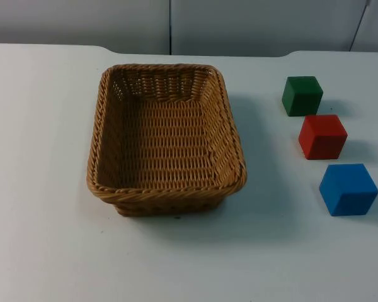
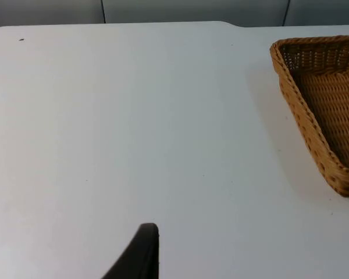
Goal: Pick up the basket with the left hand and place the blue cube into the basket with the right hand.
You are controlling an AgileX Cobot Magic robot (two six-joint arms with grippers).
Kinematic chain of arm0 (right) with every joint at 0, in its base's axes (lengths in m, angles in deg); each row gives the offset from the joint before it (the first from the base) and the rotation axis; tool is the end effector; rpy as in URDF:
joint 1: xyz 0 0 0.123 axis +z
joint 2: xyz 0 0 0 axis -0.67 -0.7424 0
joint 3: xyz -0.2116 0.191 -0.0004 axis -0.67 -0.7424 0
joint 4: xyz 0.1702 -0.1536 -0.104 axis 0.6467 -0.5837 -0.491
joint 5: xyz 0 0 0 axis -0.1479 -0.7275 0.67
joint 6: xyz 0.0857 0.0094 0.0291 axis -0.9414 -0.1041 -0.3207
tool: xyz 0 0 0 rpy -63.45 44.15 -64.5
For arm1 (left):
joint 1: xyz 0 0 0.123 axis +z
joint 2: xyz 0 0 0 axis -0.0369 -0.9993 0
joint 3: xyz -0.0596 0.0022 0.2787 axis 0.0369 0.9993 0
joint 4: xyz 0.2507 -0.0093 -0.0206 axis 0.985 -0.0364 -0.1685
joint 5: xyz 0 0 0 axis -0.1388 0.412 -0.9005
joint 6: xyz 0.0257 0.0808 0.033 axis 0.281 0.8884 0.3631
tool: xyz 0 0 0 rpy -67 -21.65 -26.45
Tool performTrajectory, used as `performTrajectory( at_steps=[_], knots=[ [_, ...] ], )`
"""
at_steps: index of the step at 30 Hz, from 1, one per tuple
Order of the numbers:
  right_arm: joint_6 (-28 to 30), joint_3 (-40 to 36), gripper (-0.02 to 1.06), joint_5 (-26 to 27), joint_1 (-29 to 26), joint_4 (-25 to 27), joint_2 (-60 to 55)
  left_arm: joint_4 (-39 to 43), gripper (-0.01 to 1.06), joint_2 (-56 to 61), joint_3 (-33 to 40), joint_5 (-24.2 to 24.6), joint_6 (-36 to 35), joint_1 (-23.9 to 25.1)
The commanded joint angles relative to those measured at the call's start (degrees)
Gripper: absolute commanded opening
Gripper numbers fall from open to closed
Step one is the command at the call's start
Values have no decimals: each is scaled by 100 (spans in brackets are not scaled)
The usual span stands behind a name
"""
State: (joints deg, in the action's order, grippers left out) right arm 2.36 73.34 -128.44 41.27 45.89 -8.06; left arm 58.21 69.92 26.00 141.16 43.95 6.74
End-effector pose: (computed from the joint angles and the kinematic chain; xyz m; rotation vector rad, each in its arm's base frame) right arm -0.0101 -0.0059 0.2882 0.0198 2.0159 -0.0997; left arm -0.0061 -0.0114 0.2803 0.0287 2.0434 -0.0499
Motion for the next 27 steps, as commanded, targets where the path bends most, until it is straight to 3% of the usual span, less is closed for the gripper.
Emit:
performTrajectory(
  at_steps=[1, 27],
  knots=[
    [37, -28, 104, 82, -49, 31, 20, -39, 105, 22, 23, -6, -24, -13],
    [0, -28, 104, -28, -9, 199, 20, -444, 105, 22, 3, -111, -35, -13]
  ],
)
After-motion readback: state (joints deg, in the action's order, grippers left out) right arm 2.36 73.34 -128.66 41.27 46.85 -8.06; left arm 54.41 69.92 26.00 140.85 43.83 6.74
